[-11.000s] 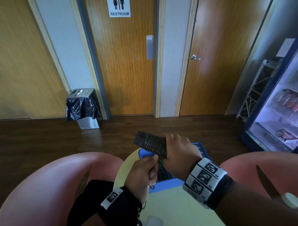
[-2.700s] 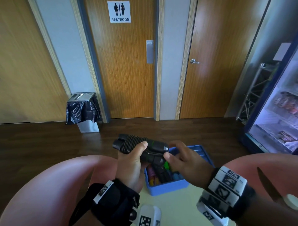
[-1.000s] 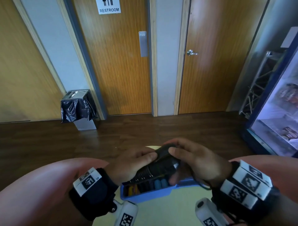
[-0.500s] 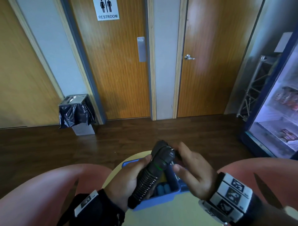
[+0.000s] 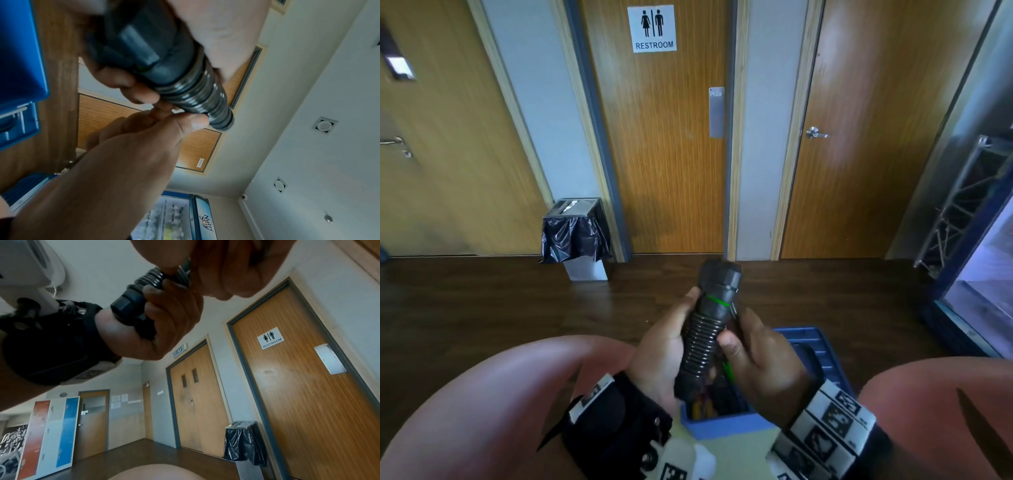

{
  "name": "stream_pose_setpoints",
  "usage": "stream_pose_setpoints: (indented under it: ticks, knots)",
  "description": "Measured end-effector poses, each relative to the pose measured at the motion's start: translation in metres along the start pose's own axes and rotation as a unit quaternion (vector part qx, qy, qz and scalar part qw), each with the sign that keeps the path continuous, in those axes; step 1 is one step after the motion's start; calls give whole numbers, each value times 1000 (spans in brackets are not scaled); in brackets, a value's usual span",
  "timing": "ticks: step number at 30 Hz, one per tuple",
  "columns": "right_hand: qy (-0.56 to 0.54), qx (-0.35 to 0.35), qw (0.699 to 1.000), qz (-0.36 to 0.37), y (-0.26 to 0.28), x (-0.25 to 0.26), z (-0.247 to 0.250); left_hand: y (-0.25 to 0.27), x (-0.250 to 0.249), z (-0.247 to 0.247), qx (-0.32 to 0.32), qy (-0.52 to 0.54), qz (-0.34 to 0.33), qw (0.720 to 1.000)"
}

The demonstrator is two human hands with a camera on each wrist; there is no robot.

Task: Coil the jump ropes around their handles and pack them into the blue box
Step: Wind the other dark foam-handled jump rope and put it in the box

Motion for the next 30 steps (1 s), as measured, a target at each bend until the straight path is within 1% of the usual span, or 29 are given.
stream_pose_setpoints:
  ticks: [4, 6, 7, 8, 10, 12, 15, 18, 24, 26, 30]
  knots:
    - [1, 20, 998, -59, -6, 15, -16, 7, 1, 11, -50, 16, -7, 999]
    - [-27, 28, 997, -73, -4, 26, -25, 10, -2, 15, -66, 48, -8, 997]
    - [-30, 43, 996, -73, -2, 32, -28, 12, -5, 19, -68, 53, -15, 996]
    - [-13, 66, 995, -69, 0, 37, -31, 13, -8, 23, -68, 47, -18, 996]
    - [76, 119, 989, -48, 4, 45, -32, 17, -10, 33, -65, 21, -13, 998]
    - [159, 146, 976, -28, 3, 52, -30, 22, -12, 40, -61, 20, -6, 998]
    - [204, 152, 967, -13, 2, 64, -30, 33, -14, 44, -40, 50, 1, 998]
    - [202, 135, 970, -2, 4, 76, -36, 39, -17, 49, -35, 61, -16, 997]
    - [227, 148, 963, 9, 8, 90, -48, 44, -19, 63, -64, 58, -40, 995]
    - [247, 159, 956, 16, 8, 92, -52, 44, -18, 67, -78, 72, -52, 993]
    - [280, 175, 944, 15, 7, 94, -59, 42, -15, 73, -104, 103, -47, 988]
Point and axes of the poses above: each hand's wrist, its own y-axis away from the middle knuckle, its own z-axis out of the back of the hand, x = y × z, the point moved 1 cm from there along -y, towards the middle knuckle
